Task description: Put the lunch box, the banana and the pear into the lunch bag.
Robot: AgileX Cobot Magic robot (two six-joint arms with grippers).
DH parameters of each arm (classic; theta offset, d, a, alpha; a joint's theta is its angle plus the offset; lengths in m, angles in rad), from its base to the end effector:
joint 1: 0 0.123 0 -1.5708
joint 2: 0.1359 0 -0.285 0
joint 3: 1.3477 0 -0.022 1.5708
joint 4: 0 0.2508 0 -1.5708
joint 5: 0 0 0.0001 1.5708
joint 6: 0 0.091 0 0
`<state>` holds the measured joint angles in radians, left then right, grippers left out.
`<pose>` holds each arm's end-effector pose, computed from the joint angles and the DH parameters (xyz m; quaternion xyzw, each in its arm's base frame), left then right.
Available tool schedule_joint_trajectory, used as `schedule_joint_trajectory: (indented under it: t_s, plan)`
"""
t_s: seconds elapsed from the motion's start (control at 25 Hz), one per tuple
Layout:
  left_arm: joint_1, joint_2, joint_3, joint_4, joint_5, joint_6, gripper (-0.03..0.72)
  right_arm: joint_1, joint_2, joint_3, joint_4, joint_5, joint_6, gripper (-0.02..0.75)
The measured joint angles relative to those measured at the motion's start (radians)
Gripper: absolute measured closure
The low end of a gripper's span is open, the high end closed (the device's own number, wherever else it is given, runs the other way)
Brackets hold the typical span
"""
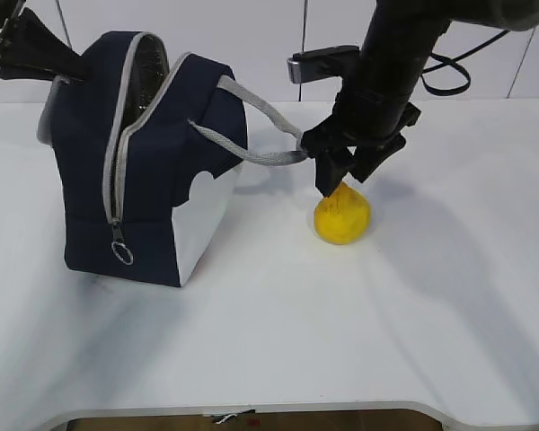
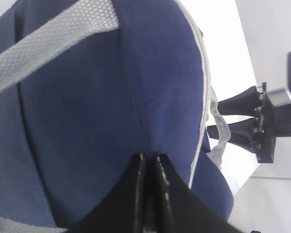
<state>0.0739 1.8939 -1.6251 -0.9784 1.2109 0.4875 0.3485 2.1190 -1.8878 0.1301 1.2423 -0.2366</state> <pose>0.4039 -0.0410 0.3023 0.0575 0.8863 -0.4133 0.2009 0.4174 0.1636 0.2409 -0.2720 0.9558 0.0682 0.0882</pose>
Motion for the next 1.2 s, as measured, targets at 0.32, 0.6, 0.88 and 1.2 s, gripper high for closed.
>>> schedule_joint_trajectory:
  t_s: [0.32,0.6,0.88,1.2]
  plan:
    - [0.000,0.000,0.000,0.000,0.000,-0.002,0.685,0.000,0.007,0.000,-0.002,-0.044,-0.028,0.255]
    - [0.000,0.000,0.000,0.000,0.000,-0.004,0.685,0.000,0.045,0.000,-0.002,-0.046,-0.032,0.255]
    - [0.000,0.000,0.000,0.001,0.000,-0.007,0.685,0.000,0.060,0.000,-0.006,-0.056,-0.033,0.256]
    - [0.000,0.000,0.000,0.001,0.000,-0.009,0.685,0.000,0.060,0.000,-0.016,-0.056,-0.034,0.397]
